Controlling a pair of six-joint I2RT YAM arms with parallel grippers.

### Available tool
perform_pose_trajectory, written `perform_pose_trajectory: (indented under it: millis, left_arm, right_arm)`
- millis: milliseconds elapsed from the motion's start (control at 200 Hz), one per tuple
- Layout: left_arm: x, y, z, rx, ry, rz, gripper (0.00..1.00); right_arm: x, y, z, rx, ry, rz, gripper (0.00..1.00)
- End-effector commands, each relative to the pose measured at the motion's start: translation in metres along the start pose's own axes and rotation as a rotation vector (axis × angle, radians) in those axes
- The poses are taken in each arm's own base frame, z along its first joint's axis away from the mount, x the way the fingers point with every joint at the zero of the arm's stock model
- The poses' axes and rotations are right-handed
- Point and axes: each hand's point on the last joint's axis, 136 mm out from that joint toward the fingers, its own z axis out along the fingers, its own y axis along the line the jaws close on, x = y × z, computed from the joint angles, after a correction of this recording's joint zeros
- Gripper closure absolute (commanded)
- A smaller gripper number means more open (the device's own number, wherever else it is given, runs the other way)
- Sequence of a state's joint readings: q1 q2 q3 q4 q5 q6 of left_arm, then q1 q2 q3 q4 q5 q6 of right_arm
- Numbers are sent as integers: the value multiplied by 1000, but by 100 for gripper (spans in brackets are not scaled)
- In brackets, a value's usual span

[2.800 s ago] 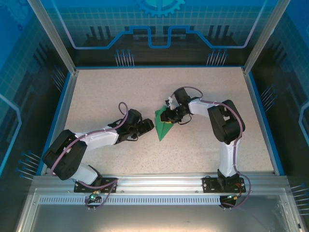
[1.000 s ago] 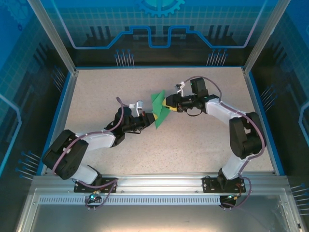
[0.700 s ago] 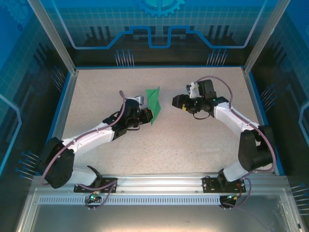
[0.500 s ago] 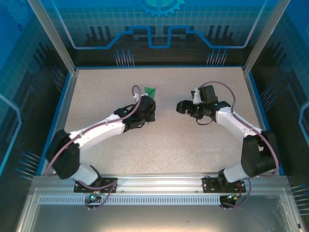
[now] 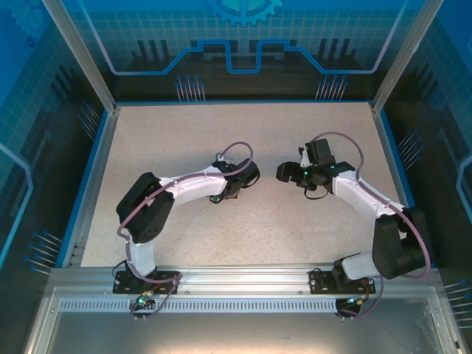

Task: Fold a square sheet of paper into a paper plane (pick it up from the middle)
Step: Turn over the paper at the center of the table.

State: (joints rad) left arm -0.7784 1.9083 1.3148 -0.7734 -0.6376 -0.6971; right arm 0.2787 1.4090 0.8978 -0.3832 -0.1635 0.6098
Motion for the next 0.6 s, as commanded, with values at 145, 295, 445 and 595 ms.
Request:
perform_pose_trajectory:
  millis: [145,295,445,595]
  left_arm:
    - [10,-32,8,75,64,1,85]
    - [13,-51,2,204,87,-17,71]
    - [13,-66,-8,370,118,-65,56]
    - [3,-68,-26,556,118,-143,42]
  right_arm:
    - [2,-9,-2,30,-5,48,22]
    - [0,-10,-1,34,-10,57,22]
    - [6,-10,2,27,5,32,23]
    - [3,15,-3,3,-14,-63,25]
